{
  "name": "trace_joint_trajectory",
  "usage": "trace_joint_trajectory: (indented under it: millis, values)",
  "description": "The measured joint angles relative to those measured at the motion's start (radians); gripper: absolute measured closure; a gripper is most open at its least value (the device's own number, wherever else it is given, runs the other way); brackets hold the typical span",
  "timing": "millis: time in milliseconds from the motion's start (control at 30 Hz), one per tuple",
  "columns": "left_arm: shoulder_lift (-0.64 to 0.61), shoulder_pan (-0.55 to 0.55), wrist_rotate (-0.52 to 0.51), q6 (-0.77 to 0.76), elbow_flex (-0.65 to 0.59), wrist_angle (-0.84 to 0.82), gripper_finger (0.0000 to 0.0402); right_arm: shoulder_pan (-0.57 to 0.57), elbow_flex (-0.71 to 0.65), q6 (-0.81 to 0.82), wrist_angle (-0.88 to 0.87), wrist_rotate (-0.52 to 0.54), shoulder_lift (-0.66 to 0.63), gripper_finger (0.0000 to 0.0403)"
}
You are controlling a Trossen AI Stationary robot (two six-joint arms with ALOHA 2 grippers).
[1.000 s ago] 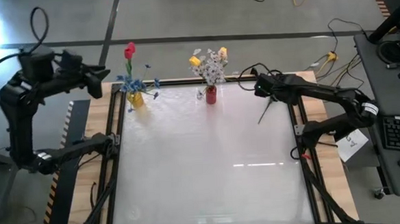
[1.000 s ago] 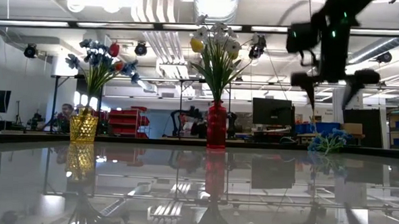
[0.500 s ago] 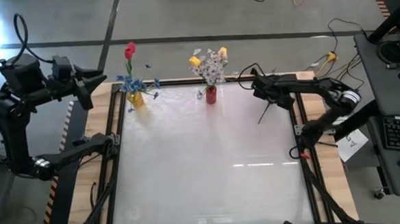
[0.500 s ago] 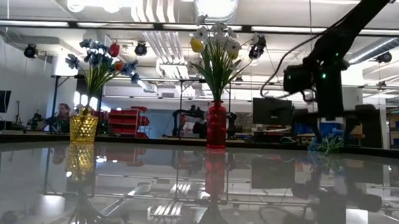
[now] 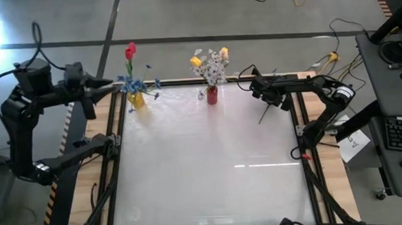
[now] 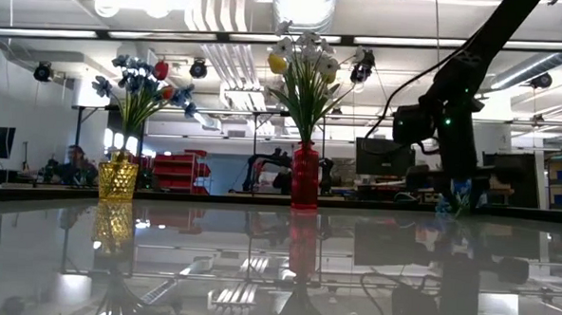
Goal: Sort flowers into vase by color
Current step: Put the blue flowers into the yellow vase
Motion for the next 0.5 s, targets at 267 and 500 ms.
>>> trace_joint_trajectory:
  millis: [267, 500]
  values:
    - [-0.027, 0.0, 0.266, 0.03, -0.144, 0.12, 0.0294, 0.058, 0.002, -0.039, 0.037, 0.121, -0.088, 0.0385]
    - [0.006, 0.0, 0.281, -0.01, -0.18, 0.201, 0.0286, 0.15, 0.082, -0.242, 0.035, 0.234, -0.339, 0.0384]
